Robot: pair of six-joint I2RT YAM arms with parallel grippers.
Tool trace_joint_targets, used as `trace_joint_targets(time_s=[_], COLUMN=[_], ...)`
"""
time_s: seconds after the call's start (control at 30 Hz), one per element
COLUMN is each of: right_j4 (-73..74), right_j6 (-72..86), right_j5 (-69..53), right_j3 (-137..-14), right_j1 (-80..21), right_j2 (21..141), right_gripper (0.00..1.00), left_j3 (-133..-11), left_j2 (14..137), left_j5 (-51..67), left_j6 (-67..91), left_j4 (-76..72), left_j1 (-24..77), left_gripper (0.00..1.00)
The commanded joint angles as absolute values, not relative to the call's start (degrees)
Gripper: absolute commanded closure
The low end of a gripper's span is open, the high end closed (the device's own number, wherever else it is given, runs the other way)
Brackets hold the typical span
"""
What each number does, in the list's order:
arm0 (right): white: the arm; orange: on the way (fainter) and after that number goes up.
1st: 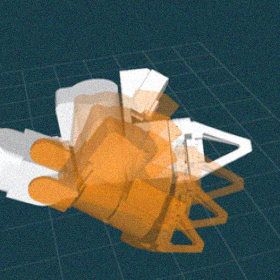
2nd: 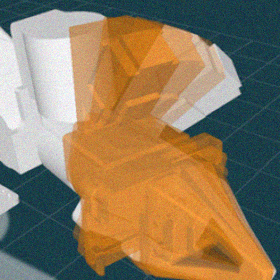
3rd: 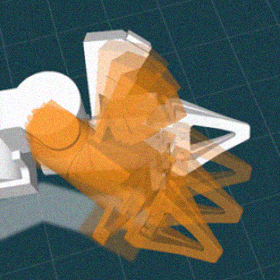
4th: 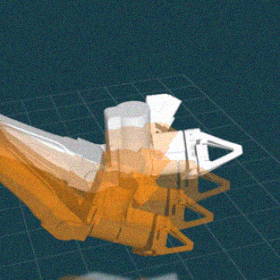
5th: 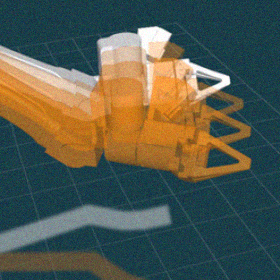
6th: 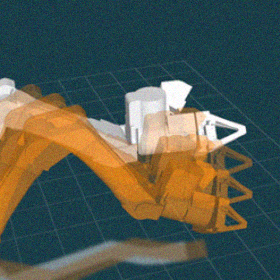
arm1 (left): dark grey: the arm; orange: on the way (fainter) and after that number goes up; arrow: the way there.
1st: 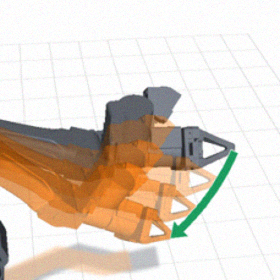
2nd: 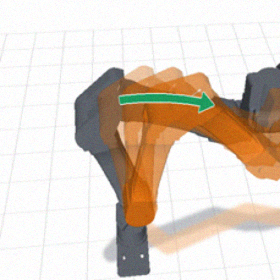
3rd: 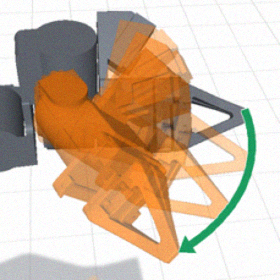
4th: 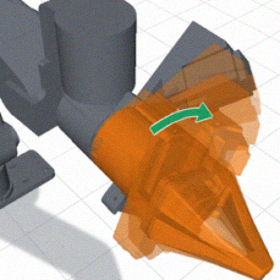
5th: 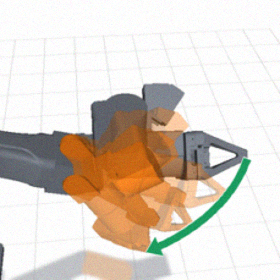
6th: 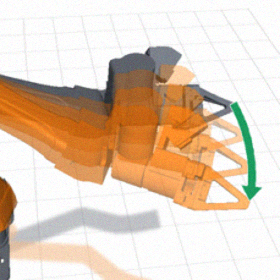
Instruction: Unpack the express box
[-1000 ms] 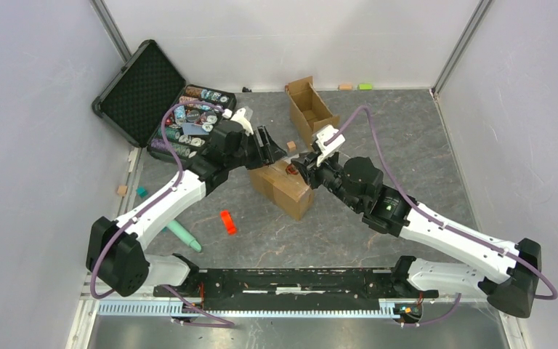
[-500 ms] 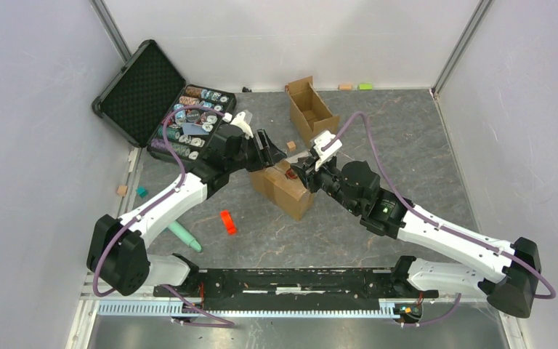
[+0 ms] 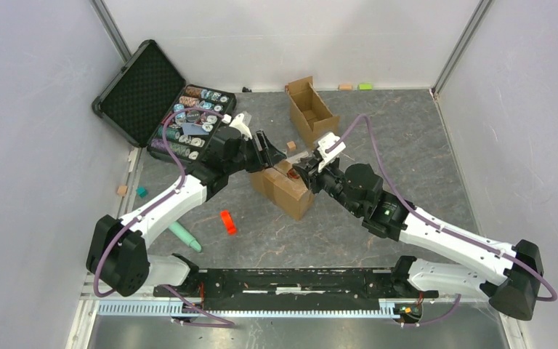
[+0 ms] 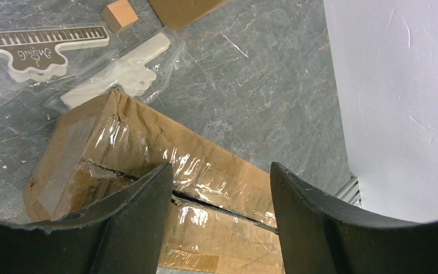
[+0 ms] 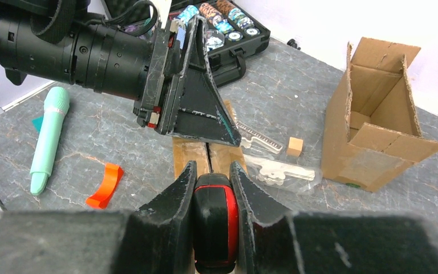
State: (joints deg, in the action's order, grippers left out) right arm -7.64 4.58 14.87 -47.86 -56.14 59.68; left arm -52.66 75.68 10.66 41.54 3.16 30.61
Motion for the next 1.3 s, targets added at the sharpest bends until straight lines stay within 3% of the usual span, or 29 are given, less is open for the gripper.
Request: trace_joint_targets(time_s=[0.0,0.63,1.27], right_j4=[-12.4,-8.6,7.3], right_j6=[3.4,2.4,4.0], right_j5=[15.7,13.2,13.1], right_j3=[-47.6,-46.3,-48.7], right_j1=[-55.9,-55.9,-55.7], right_j2=[57.3,59.4,54.4], right_gripper=[1.00,1.00,1.00], left_j3=[-50.8,-49.7,-46.2], left_j2=[75.2,75.7,79.3], left_j5=[10.9,11.6,3.7], left_j6=[42.5,42.5,46.4], left_j4=[5.4,4.6,8.5], left_j1=[30.2,29.4,27.0], left_gripper=[0.29,0.30,0.31])
